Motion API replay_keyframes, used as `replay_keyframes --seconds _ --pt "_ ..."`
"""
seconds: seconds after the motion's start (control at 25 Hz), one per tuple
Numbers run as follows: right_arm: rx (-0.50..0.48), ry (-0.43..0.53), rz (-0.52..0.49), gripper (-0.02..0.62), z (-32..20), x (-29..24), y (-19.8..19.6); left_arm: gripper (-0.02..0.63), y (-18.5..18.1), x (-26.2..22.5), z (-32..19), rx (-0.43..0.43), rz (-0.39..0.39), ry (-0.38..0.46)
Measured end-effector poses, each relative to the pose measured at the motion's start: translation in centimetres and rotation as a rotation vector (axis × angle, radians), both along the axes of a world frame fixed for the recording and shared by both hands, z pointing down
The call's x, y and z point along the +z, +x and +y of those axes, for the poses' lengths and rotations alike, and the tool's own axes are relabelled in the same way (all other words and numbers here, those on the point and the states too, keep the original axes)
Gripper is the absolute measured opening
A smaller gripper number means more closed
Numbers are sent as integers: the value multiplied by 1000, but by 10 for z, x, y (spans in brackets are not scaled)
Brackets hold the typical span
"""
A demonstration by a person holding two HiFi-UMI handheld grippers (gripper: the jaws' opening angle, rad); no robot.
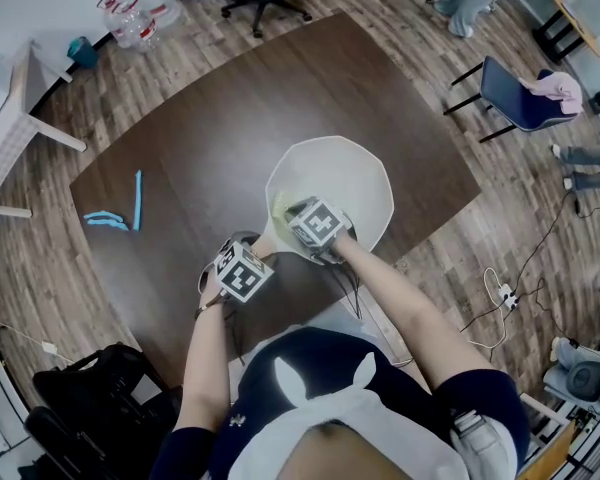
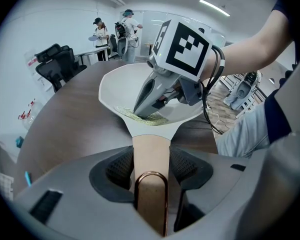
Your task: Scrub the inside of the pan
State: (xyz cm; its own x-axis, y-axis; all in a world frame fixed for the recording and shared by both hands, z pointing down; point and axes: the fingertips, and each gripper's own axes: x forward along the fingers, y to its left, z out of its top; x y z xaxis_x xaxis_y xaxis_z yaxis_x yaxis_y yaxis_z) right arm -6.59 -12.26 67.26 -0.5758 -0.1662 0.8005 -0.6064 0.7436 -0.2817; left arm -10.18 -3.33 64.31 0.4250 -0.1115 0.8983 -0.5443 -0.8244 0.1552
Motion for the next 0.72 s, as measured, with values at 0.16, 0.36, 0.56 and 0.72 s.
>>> replay_keyframes --seconds 0.16,0.36,0.56,0.72 --pt "4 31 9 9 -6 2 2 222 0 0 0 1 -2 -6" --pt "-25 102 38 9 -22 -1 2 222 0 1 -1 4 -1 -9" --pt "-98 159 75 9 -32 0 0 222 0 0 1 10 -5 -23" --pt "-98 196 120 9 -41 2 3 222 -1 -1 0 10 -9 -23"
